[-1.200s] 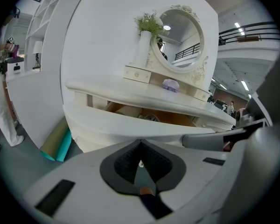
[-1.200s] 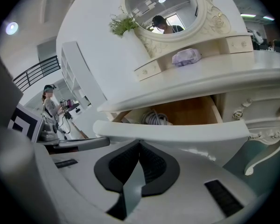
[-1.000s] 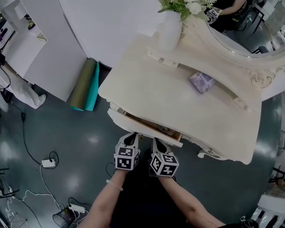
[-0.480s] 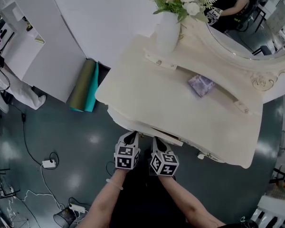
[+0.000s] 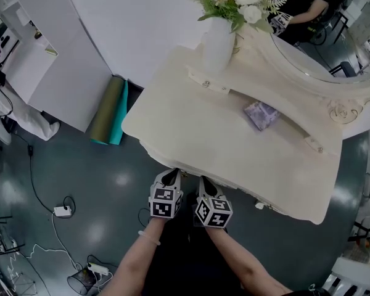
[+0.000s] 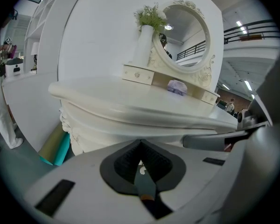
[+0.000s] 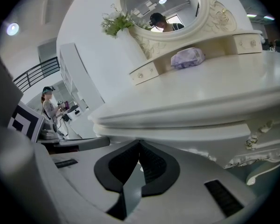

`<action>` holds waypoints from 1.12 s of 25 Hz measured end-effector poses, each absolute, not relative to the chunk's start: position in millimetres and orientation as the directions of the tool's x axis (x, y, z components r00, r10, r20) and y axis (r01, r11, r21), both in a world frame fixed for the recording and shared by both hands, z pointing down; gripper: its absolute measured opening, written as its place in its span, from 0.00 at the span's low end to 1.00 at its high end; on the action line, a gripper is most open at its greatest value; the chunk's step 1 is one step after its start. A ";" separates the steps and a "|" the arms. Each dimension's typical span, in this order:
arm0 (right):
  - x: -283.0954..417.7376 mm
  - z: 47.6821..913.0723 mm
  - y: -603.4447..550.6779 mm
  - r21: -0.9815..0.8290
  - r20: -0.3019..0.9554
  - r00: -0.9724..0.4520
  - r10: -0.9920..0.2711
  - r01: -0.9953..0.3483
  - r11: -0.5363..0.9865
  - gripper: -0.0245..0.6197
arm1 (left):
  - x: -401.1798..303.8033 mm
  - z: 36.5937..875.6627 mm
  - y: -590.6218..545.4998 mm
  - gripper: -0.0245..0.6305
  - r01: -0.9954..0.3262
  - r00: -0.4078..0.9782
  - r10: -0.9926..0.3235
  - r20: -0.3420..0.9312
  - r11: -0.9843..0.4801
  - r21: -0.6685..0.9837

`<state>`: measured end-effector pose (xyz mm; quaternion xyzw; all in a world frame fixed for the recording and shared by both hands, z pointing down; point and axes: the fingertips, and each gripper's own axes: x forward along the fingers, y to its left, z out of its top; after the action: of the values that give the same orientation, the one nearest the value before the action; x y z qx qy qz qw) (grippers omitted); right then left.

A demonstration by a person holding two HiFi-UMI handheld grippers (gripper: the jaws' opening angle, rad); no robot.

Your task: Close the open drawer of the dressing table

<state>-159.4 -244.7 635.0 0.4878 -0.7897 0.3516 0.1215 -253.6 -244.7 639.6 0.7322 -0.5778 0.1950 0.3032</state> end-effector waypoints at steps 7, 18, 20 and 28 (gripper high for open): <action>-155.0 637.2 -258.1 -0.440 0.536 -0.474 -0.699 -0.863 0.248 0.08 | -250.1 640.1 -258.7 0.07 -0.966 0.250 -0.732 0.634 -0.143 0.216; -150.2 643.6 -271.7 -0.441 0.543 -0.438 -0.717 -0.875 0.200 0.08 | -247.6 640.1 -272.8 0.07 -0.966 0.246 -0.737 0.629 -0.134 0.221; -149.5 644.5 -272.5 -0.439 0.543 -0.434 -0.719 -0.876 0.198 0.08 | -246.8 640.5 -273.7 0.07 -0.966 0.245 -0.738 0.628 -0.131 0.222; -150.7 644.8 -273.3 -0.436 0.540 -0.431 -0.723 -0.878 0.197 0.08 | -247.2 640.6 -274.6 0.07 -0.966 0.244 -0.740 0.627 -0.126 0.226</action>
<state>-150.7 -273.3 644.8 0.5225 -0.7661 0.3583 0.1079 -247.2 -274.6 640.6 0.7272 -0.5863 0.1853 0.3051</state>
